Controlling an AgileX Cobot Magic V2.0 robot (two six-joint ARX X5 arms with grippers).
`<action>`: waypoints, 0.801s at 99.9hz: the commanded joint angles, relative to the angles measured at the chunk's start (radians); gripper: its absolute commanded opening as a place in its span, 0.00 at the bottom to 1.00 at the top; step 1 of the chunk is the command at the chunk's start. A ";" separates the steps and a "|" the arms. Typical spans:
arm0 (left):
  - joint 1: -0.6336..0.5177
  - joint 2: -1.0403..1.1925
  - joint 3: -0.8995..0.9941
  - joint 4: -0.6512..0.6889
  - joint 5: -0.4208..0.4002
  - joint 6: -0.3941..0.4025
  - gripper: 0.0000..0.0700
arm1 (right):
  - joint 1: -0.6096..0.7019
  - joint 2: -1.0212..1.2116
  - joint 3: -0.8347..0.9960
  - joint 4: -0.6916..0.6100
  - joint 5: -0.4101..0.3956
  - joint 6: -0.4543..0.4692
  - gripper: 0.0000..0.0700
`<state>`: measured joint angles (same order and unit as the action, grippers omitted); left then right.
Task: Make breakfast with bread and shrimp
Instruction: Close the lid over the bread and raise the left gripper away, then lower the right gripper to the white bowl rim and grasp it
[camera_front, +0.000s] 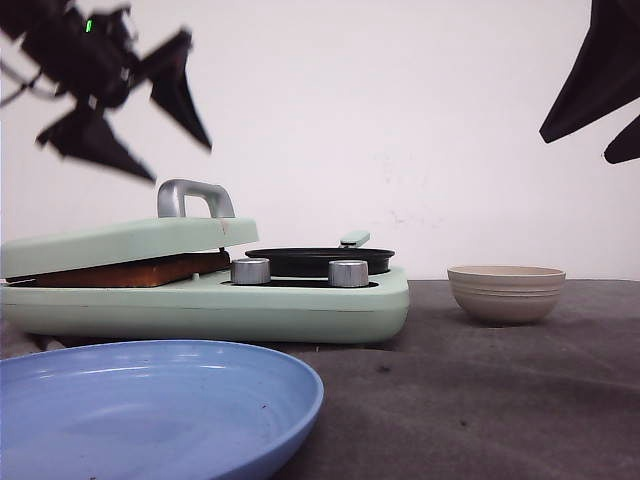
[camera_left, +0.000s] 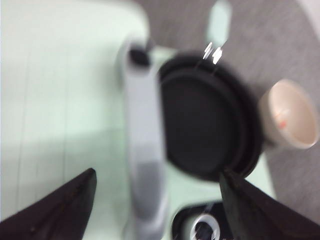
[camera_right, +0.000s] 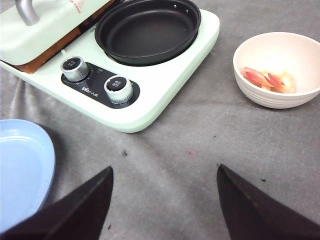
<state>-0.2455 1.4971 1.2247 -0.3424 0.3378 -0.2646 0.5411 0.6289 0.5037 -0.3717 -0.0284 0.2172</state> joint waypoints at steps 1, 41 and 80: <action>-0.003 -0.014 0.057 -0.028 0.003 0.063 0.62 | 0.005 0.003 0.003 0.002 0.003 0.011 0.57; 0.003 -0.241 0.112 -0.078 -0.006 0.153 0.62 | 0.005 0.003 0.003 -0.004 0.003 0.010 0.57; 0.003 -0.428 0.109 -0.212 -0.052 0.195 0.61 | 0.003 0.003 0.005 -0.031 0.005 0.063 0.57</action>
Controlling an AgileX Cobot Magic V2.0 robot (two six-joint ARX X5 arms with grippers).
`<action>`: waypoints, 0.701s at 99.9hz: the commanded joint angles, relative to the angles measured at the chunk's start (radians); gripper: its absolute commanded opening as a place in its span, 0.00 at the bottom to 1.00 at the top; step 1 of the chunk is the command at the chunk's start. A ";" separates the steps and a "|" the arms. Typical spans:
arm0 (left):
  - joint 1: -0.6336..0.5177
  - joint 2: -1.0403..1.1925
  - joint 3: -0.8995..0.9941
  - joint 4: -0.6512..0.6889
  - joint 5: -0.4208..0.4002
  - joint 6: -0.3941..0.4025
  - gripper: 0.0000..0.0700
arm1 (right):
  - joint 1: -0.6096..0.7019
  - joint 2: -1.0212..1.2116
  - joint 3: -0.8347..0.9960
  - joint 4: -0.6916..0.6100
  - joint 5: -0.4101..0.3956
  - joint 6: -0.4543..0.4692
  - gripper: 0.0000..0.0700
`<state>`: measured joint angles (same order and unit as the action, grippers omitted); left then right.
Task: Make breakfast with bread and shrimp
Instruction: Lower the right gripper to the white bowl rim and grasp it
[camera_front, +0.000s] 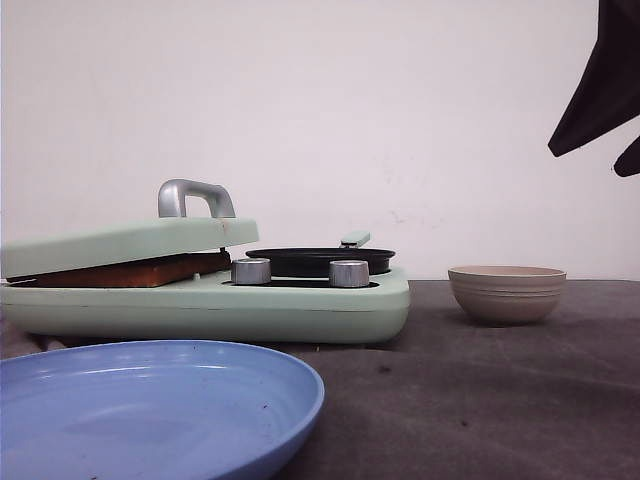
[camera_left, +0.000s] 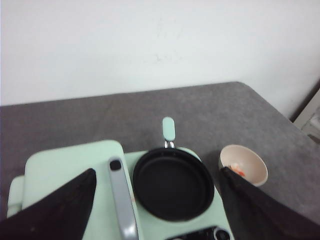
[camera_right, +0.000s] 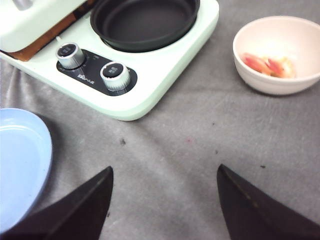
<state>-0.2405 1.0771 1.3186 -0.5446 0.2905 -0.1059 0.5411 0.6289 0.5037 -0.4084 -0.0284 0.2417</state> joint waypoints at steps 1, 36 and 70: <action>-0.002 -0.009 0.014 -0.011 -0.005 0.038 0.61 | 0.003 0.004 0.006 0.006 0.005 0.040 0.57; -0.002 -0.136 -0.153 0.011 -0.005 0.059 0.60 | -0.101 0.102 0.139 -0.101 -0.016 0.057 0.57; -0.002 -0.366 -0.414 0.180 -0.005 0.050 0.60 | -0.247 0.448 0.477 -0.280 -0.058 -0.113 0.57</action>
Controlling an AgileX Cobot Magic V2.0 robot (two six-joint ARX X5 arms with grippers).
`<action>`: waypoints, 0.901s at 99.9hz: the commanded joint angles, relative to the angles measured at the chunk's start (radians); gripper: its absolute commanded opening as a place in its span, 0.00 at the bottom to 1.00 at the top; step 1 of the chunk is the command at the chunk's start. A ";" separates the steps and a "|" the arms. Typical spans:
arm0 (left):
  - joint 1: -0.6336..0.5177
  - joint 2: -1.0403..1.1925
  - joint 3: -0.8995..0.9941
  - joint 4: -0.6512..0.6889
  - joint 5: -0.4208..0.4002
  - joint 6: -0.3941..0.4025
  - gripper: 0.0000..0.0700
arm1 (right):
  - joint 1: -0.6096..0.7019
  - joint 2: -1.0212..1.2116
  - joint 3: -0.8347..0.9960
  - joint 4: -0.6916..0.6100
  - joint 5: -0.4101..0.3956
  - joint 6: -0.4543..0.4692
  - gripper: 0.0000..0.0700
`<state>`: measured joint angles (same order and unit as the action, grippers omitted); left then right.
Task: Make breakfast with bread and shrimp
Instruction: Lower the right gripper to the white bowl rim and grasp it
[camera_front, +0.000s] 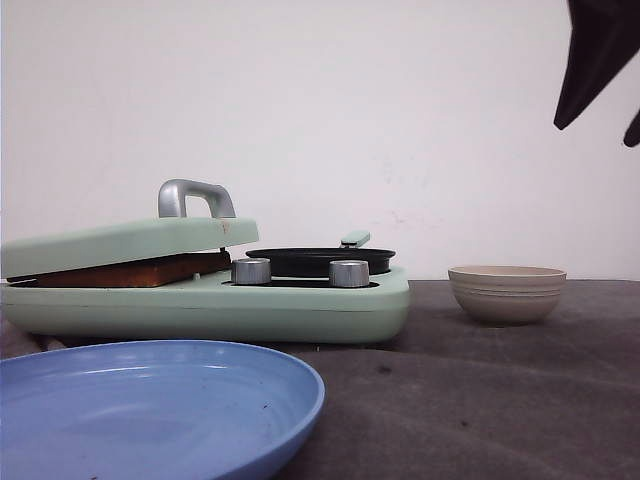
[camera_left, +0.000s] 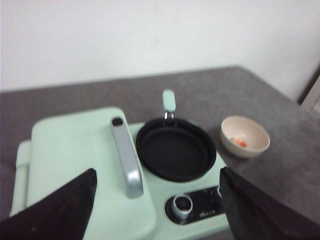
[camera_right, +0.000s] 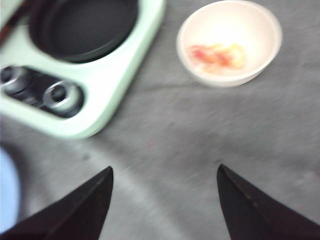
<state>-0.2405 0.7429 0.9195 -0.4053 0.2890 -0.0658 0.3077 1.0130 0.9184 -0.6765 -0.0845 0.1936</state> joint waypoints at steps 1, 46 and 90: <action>-0.002 -0.040 -0.020 0.044 -0.003 0.010 0.60 | -0.018 0.074 0.072 -0.015 -0.003 -0.069 0.57; -0.002 -0.248 -0.125 -0.019 -0.031 0.006 0.60 | -0.159 0.555 0.470 -0.102 -0.023 -0.125 0.57; -0.002 -0.272 -0.125 -0.025 -0.035 0.005 0.60 | -0.227 0.846 0.632 -0.057 -0.019 -0.126 0.57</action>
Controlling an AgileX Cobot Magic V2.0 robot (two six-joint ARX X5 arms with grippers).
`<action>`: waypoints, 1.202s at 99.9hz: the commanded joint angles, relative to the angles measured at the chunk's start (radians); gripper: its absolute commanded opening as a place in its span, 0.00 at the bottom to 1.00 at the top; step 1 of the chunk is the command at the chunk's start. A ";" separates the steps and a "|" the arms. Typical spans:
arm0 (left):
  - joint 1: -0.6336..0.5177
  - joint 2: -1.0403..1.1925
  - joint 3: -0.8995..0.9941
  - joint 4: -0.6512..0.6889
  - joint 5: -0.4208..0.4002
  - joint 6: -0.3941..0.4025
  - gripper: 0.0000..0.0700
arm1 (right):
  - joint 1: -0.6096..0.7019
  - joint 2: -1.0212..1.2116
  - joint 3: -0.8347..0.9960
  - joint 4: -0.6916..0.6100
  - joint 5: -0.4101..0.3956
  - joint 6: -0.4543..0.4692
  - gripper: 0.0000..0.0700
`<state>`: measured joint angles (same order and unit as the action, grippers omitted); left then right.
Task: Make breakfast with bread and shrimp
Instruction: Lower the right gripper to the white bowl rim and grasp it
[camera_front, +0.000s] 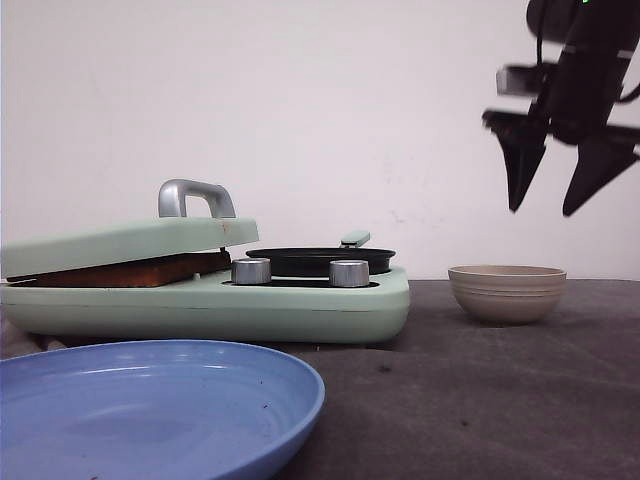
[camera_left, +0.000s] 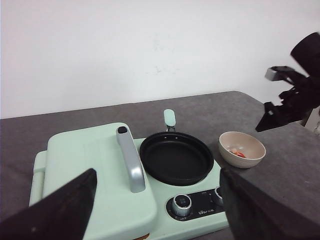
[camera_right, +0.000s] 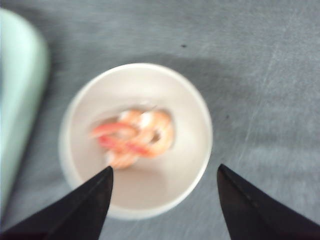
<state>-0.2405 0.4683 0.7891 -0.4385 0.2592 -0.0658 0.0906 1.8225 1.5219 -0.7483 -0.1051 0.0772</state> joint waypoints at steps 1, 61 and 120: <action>-0.002 0.003 0.005 0.008 -0.005 0.005 0.60 | -0.012 0.043 0.030 0.018 0.001 -0.010 0.57; -0.002 0.003 0.005 0.008 -0.005 0.002 0.60 | -0.083 0.203 0.031 0.150 -0.063 0.001 0.57; -0.002 0.003 0.005 0.008 -0.005 0.002 0.60 | -0.079 0.259 0.031 0.174 -0.081 0.016 0.02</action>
<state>-0.2405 0.4683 0.7891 -0.4389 0.2588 -0.0658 0.0113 2.0487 1.5291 -0.5789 -0.1814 0.0856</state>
